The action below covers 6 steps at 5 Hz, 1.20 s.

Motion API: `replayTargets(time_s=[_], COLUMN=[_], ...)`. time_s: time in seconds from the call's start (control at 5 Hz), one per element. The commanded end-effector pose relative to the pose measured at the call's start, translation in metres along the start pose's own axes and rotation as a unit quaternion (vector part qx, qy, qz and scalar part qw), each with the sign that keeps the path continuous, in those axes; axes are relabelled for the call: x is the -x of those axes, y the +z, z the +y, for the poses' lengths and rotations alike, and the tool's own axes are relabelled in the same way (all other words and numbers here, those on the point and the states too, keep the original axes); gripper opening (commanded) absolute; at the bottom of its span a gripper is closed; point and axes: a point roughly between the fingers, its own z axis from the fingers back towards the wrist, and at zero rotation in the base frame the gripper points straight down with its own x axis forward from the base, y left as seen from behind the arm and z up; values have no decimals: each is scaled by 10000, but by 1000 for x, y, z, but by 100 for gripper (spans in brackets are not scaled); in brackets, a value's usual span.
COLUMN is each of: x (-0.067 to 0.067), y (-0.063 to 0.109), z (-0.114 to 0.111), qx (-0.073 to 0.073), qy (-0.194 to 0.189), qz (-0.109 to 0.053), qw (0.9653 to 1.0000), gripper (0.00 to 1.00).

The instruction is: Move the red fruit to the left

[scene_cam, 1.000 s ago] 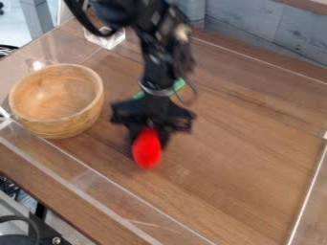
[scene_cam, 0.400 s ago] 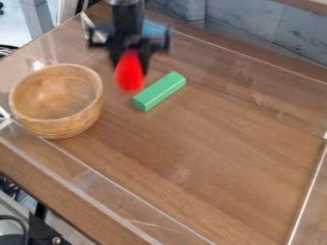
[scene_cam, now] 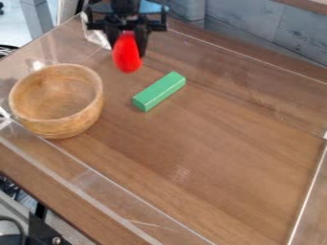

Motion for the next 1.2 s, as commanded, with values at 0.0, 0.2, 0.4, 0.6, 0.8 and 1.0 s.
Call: replayTargets(time_s=[0.0,0.2,0.4,0.6,0.8,1.0], x=[-19,-21,-23,-26,-31,-35], y=[8,3,13,23,28,25], z=[11,16,16,16,20,27], qx=[20,37,58,72,49,-34], qy=[109,251,804,1413,1682,1862], qz=[-258,-239,-263,-282,-271,-236], qw=[9996,9994,9964,9895,9854,9822], gripper=[0,0,0,0,0,0])
